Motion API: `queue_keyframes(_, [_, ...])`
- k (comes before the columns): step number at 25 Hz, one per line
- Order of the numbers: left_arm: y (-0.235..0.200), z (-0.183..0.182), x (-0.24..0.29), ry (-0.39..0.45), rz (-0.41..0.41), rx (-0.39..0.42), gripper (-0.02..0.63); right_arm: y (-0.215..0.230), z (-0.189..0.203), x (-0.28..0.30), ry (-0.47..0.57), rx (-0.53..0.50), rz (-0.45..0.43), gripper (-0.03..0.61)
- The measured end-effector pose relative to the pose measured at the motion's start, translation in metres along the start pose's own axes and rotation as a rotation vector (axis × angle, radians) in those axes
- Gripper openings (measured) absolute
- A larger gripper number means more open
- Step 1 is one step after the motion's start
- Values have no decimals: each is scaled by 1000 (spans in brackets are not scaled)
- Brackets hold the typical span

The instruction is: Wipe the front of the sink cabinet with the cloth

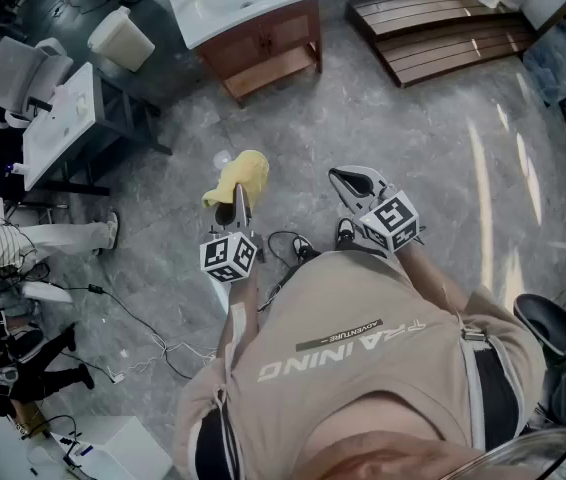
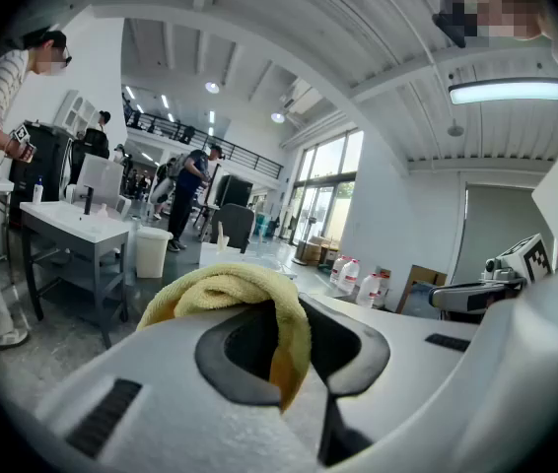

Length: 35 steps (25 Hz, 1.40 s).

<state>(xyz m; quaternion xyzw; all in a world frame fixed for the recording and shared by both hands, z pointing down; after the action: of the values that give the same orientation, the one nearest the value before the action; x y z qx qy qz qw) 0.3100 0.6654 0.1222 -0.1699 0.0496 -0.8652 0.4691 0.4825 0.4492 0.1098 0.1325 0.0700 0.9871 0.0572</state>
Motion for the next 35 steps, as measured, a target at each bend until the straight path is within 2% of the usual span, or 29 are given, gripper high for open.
queue_keyframes(6, [13, 0, 5, -7, -43, -10, 49, 22, 1, -11, -4, 10, -19, 11])
queue_keyframes(12, [32, 3, 19, -28, -101, -29, 49, 53, 0, -16, 16, 16, -88, 11])
queue_keyframes(15, [46, 3, 37, -16, -94, -43, 49, 72, 3, -10, 4, 9, -117, 12])
queue_keyframes(19, [51, 7, 44, -22, -84, -61, 49, 83, 3, -3, 18, 60, -140, 12])
queue_keyframes(24, [35, -1, 60, -23, -114, -63, 49, 99, -5, 21, -7, 7, -158, 12])
queue_keyframes(27, [18, -1, 72, -21, -109, -69, 49, 102, -8, 41, -11, 15, -188, 12])
queue_keyframes(35, [-63, -18, 119, -24, -80, -100, 49, 103, -34, 128, -30, 10, -146, 12])
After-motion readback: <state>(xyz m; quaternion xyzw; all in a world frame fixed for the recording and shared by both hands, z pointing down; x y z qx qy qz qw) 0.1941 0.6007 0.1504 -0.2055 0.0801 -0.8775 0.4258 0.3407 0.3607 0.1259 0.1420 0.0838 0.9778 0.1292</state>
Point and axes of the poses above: the fingertips, and each gripper's own axes: x forward along the fingers, y to its right, z out of its underside, the point moved 7 cm from there along -x, backward along the fingers
